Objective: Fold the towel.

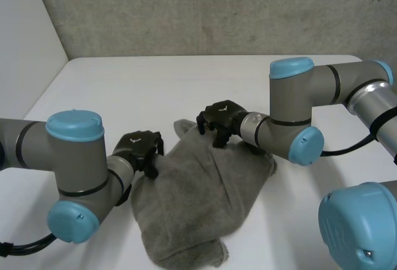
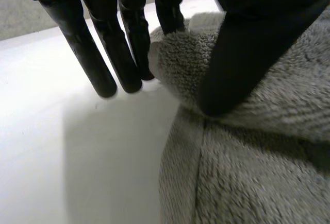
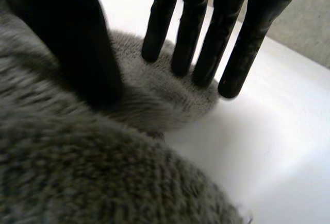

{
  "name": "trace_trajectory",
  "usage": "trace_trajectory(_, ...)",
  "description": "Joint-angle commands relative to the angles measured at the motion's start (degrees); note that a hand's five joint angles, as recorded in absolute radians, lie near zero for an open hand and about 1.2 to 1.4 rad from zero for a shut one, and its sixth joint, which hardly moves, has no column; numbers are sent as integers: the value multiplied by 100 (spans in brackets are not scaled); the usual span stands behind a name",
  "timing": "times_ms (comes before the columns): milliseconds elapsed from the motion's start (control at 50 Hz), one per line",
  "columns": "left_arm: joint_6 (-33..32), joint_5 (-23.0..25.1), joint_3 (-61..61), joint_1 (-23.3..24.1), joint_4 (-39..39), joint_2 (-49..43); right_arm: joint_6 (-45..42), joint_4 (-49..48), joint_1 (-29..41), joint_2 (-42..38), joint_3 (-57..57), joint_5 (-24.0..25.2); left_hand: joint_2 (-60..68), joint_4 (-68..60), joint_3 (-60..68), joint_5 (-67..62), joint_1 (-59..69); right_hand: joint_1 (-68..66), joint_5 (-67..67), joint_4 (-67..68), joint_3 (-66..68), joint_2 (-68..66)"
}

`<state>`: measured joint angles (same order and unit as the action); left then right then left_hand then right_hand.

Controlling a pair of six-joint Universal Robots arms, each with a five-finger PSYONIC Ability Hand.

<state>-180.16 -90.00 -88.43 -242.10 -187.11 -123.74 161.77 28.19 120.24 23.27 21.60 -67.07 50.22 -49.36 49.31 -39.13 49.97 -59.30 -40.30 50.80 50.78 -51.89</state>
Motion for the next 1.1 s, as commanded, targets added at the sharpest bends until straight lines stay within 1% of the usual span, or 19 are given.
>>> trace_trajectory(20, -54, 26, 204, -4, -273, -98, -5, -85, -1, 46, -455, 97, 2978, -3064, 3069, -3087, 3003, -2070, -2970, 2920, 2922, -2811)
trace_trajectory(120, -362, 61, 881, -4, -405, -159, 83, -349, -1, 116, -1273, 80, 2978, -3064, 3069, -3087, 3003, -2070, -2970, 2920, 2922, -2811)
trace_trajectory(160, -590, 44, 1580, -39, -431, -37, 319, -734, -18, 299, -1859, 36, 2978, -3064, 3069, -3087, 3003, -2070, -2970, 2920, 2922, -2811)
trace_trajectory(180, -590, 44, 1584, -39, -431, -36, 320, -736, -18, 300, -1861, 36, 2978, -3064, 3069, -3087, 3003, -2070, -2970, 2920, 2922, -2811)
trace_trajectory(220, -634, 9, 2423, -127, -458, 278, 662, -1252, -80, 580, -2343, -16, 2978, -3064, 3069, -3087, 3003, -2070, -2970, 2920, 2922, -2811)
trace_trajectory(320, -547, 9, 3095, -241, -458, 718, 1163, -1510, -80, 1011, -2337, 0, 2978, -3064, 3069, -3087, 3003, -2070, -2970, 2920, 2922, -2811)
trace_trajectory(400, -353, 35, 2972, -206, -387, 772, 1182, -1263, -80, 1100, -1835, 54, 2978, -3064, 3069, -3087, 3003, -2070, -2970, 2920, 2922, -2811)
trace_trajectory(420, -275, 44, 2737, -189, -352, 772, 1112, -1141, -80, 1109, -1548, 54, 2978, -3064, 3069, -3087, 3003, -28, -928, 878, 879, -768)
trace_trajectory(440, -274, 44, 2735, -189, -352, 772, 1112, -1140, -80, 1109, -1545, 54, 2978, -3064, 3069, -3087, 3003, -8, -907, 857, 859, -748)
trace_trajectory(460, -248, 61, 2396, -180, -343, 790, 998, -1053, -71, 1126, -1240, 54, 2978, -3064, 3069, -3087, 3003, 2307, 1408, -1458, -1456, 1567)
trace_trajectory(480, -248, 79, 2009, -171, -352, 825, 867, -956, -71, 1101, -968, 54, 2978, -3064, 3069, -3087, 3003, 3546, 2646, -2697, -2695, 2806)
trace_trajectory(500, -248, 79, 2006, -171, -352, 825, 865, -956, -71, 1100, -965, 54, 2978, -3064, 3069, -3087, 3003, 3559, 2659, -2709, -2707, 2818)
trace_trajectory(600, -283, 79, 725, -144, -387, 1149, 760, -929, -80, 969, -263, 10, 2978, -3064, 3069, -3087, 3003, 3676, 2777, -2827, -2825, 2936)
trace_trajectory(720, -283, 79, -95, -153, -431, 1651, 980, -876, -80, 696, -262, 18, 2978, -3064, 3069, -3087, 3003, 3643, 2743, -2793, -2791, 2903)
trace_trajectory(820, -292, 79, -754, -145, -431, 2258, 1191, -762, -80, 564, -262, 352, 2978, -3064, 3069, -3087, 3003, 3626, 2726, -2776, -2775, 2886)
trace_trajectory(860, -300, 88, -1165, -136, -431, 2747, 1199, -640, -80, 512, -271, 702, 2978, -3064, 3069, -3087, 3003, 3626, 2726, -2776, -2775, 2886)
trace_trajectory(900, -300, 88, -1350, -136, -423, 2976, 1191, -569, -62, 494, -288, 861, 2978, -3064, 3069, -3087, 3003, 3626, 2726, -2776, -2775, 2886)
trace_trajectory(980, -300, 149, -1877, -127, -405, 3522, 1068, -385, -36, 485, -376, 1300, 2978, -3064, 3069, -3087, 3003, 3676, 2777, -2827, -2825, 2936)
trace_trajectory(1100, -309, 378, -2433, -118, -422, 3945, 769, -217, 17, 406, -464, 1741, 2978, -3064, 3069, -3087, 3003, 3676, 2777, -2827, -2825, 2936)
